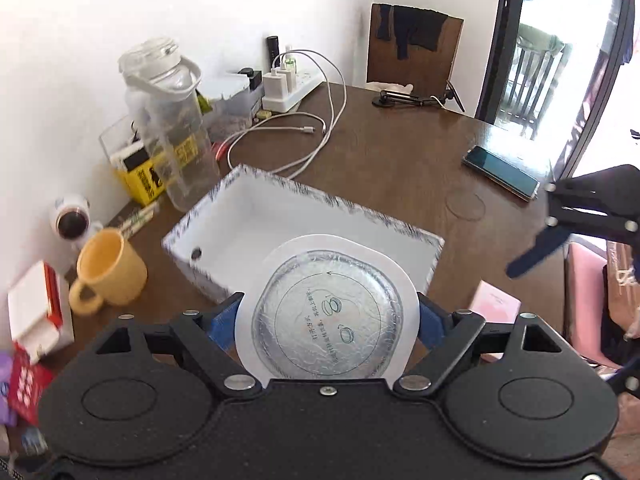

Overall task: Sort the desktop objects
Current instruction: 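Carry the compact case into the floral storage box and release it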

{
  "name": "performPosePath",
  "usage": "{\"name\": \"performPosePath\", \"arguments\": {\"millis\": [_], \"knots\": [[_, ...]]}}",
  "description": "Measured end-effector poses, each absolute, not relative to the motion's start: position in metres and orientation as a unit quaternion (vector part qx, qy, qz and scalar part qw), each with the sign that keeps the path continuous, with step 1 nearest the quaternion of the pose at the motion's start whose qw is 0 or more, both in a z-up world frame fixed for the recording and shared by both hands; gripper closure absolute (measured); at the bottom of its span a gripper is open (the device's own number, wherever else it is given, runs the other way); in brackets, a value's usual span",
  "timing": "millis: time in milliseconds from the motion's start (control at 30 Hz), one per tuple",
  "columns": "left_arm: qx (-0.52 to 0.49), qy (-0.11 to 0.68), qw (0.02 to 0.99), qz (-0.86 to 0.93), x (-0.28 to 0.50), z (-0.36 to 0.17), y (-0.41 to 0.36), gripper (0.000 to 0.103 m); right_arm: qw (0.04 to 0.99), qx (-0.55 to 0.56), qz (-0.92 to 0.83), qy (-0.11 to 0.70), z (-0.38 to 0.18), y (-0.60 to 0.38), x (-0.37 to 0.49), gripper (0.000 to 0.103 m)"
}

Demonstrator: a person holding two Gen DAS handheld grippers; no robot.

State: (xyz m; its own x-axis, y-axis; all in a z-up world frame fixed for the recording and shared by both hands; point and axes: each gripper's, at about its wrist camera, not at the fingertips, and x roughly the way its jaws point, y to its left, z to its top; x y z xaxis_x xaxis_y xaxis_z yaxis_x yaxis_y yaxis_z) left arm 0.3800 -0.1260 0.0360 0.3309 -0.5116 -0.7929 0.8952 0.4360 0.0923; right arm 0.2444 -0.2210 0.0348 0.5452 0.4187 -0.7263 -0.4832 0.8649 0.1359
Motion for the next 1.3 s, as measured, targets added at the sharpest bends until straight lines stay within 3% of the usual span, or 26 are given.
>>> {"name": "performPosePath", "arguments": {"millis": [267, 567, 767, 1300], "knots": [[0.411, 0.371, 0.726, -0.408, 0.481, -0.055, -0.219, 0.019, 0.869, 0.067, 0.274, 0.406, 0.042, -0.263, 0.285, 0.002], [0.401, 0.414, 0.719, -0.388, 0.527, -0.117, -0.245, 0.018, 0.842, 0.147, 0.282, 0.437, 0.001, -0.288, 0.304, 0.002], [0.408, 0.421, 0.720, -0.371, 0.534, -0.132, -0.251, 0.018, 0.831, 0.159, 0.284, 0.451, -0.023, -0.292, 0.307, 0.002], [0.413, 0.407, 0.736, -0.350, 0.522, -0.130, -0.253, 0.018, 0.830, 0.175, 0.268, 0.458, -0.020, -0.308, 0.289, 0.002]]}}
